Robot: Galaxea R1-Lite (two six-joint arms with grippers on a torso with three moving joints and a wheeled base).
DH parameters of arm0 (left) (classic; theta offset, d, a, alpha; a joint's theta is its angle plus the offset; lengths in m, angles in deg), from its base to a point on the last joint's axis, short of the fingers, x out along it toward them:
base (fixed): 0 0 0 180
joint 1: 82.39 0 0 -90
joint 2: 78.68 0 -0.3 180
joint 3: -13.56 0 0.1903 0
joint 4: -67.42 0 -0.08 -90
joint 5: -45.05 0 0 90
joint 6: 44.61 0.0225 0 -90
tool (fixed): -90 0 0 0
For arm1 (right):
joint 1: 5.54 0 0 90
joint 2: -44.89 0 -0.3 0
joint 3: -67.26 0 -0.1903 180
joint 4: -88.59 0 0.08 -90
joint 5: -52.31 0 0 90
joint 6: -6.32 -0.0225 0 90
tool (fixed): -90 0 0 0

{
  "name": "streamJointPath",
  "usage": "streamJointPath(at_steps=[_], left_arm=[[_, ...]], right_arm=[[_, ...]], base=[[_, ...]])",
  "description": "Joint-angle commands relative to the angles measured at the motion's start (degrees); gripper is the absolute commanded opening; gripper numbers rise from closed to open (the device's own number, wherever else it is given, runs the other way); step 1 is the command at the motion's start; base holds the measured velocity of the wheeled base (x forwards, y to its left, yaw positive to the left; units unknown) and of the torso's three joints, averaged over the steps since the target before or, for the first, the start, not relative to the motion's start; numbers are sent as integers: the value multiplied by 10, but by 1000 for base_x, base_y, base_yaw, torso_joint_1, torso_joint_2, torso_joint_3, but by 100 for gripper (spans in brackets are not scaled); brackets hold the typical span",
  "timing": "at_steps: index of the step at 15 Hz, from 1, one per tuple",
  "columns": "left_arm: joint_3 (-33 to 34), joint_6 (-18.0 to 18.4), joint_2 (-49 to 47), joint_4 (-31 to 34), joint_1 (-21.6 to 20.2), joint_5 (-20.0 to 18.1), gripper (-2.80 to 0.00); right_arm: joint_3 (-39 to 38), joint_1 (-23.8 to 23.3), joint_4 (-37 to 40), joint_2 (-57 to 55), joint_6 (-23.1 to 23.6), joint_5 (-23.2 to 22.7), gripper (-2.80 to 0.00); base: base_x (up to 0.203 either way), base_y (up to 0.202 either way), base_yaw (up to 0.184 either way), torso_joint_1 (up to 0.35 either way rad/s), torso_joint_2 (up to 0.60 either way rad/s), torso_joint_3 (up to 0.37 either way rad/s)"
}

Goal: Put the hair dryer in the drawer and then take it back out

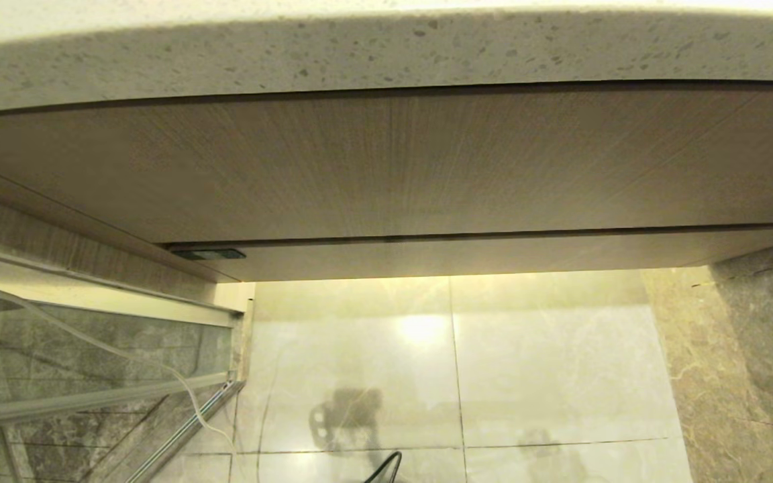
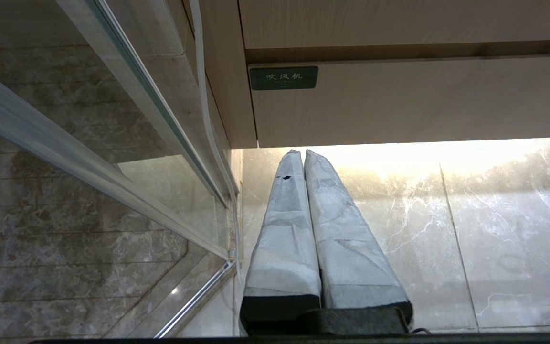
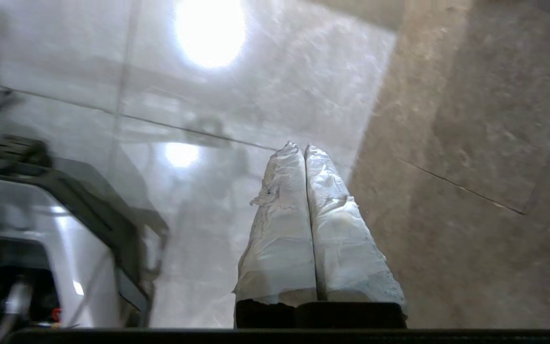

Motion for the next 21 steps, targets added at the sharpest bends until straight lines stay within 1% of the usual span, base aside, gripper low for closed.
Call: streamJointPath(at_steps=[1, 3, 5, 8, 9, 13, 14, 16, 17, 19, 20, 21], left_arm=[[23, 0, 0, -1, 0, 0, -280], [23, 0, 0, -1, 0, 0, -280], [23, 0, 0, -1, 0, 0, -280], [23, 0, 0, -1, 0, 0, -280], [23, 0, 0, -1, 0, 0, -280], [23, 0, 0, -1, 0, 0, -280], [23, 0, 0, -1, 0, 0, -280], [23, 0, 0, -1, 0, 0, -280], [23, 0, 0, -1, 0, 0, -280], [23, 0, 0, -1, 0, 0, -280], [23, 0, 0, -1, 0, 0, -280], [23, 0, 0, -1, 0, 0, -280]], right_arm=[[-7, -30, 24, 105, -2, -81, -280], [-10, -46, 52, 144, -7, -108, -280], [-9, -57, 56, 179, -8, -117, -280], [-7, -67, 63, 274, -8, -125, -280], [-9, -69, 60, 288, -6, -125, -280], [-10, -70, 59, 285, 12, -125, -280], [-10, -70, 57, 286, 9, -126, -280], [-10, -70, 58, 286, -17, -111, -280], [-10, -70, 57, 287, -23, -113, -280], [-10, -70, 48, 287, -72, -122, -280], [-11, -70, 52, 287, -79, -124, -280], [-11, -70, 54, 286, -64, -126, -280]], base=[[0, 0, 0, 0, 0, 0], [0, 0, 0, 0, 0, 0], [0, 0, 0, 0, 0, 0], [0, 0, 0, 0, 0, 0], [0, 0, 0, 0, 0, 0], [0, 0, 0, 0, 0, 0], [0, 0, 0, 0, 0, 0], [0, 0, 0, 0, 0, 0], [0, 0, 0, 0, 0, 0], [0, 0, 0, 0, 0, 0], [0, 0, 0, 0, 0, 0], [0, 0, 0, 0, 0, 0]])
